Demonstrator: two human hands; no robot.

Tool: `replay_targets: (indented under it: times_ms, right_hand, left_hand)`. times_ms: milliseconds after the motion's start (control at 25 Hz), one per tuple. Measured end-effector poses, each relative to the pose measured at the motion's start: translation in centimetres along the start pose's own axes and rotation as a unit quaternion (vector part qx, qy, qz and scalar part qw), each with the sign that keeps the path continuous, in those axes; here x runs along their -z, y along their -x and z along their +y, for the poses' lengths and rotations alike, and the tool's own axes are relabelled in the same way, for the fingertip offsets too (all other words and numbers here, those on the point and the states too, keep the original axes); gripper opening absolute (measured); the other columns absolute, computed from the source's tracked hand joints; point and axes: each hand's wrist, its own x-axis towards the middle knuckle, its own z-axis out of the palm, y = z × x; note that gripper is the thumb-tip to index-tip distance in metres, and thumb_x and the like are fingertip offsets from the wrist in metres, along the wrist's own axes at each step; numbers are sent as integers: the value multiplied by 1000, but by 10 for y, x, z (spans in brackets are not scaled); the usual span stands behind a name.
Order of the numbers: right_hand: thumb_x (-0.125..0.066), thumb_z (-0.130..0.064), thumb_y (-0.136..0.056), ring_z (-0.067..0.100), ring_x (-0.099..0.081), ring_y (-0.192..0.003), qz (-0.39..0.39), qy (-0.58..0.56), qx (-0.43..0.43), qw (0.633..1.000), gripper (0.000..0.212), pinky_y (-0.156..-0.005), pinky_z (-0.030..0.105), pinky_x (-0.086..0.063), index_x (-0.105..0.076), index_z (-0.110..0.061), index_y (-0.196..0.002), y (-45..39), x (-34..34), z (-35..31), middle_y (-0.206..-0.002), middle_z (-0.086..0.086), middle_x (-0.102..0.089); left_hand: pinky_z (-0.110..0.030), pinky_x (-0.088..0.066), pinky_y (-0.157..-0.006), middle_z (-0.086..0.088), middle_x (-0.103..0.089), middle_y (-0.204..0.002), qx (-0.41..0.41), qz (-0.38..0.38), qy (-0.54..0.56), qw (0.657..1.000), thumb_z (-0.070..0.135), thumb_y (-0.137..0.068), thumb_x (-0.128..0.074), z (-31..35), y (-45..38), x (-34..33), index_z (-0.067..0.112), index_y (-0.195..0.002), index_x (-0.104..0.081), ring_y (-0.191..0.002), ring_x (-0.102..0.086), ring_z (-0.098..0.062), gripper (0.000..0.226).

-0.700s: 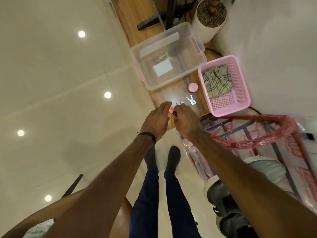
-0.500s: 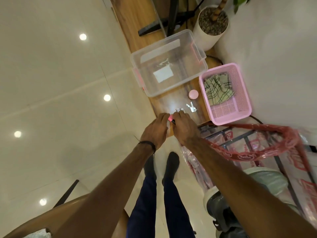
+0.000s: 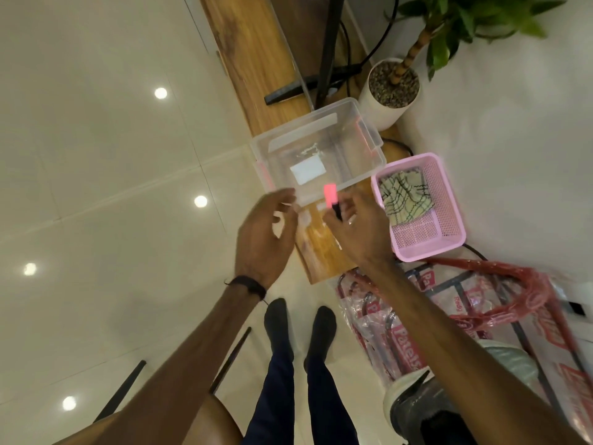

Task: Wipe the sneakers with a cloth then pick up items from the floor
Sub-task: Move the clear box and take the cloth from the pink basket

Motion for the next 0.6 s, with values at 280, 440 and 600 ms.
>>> replay_targets:
  times_ms: [280, 440, 600]
  right_hand:
    - [-73, -35, -87, 21, -65, -101, -176, 137, 10, 975, 36, -84, 31, -51, -63, -13, -113, -100, -53, -66, -110, 4, -68]
    - [-72, -38, -87, 28, -61, -113, -255, 224, -4, 941, 50, -92, 37, -49, -55, -11, -126, -110, -87, -52, -123, 9, -62]
    - [-63, -34, -90, 25, -67, -96, -228, 171, -22, 958, 25, -76, 31, -49, -66, -12, -102, -111, -73, -46, -99, 5, -69]
  left_hand:
    - [-16, -53, -75, 16, -68, -102, 115, 58, 57, 990, 30, -100, -60, -6, -5, 23, 22, -118, -63, -93, -64, 0, 19]
    - [-11, -49, -75, 15, -68, -103, 94, 54, 61, 992, 27, -100, -61, -9, -13, 25, 19, -118, -63, -96, -64, -1, 19]
    - [-12, -49, -76, 11, -69, -104, 60, 41, 69, 995, 23, -101, -60, 2, -17, 24, 17, -116, -64, -97, -64, -2, 17]
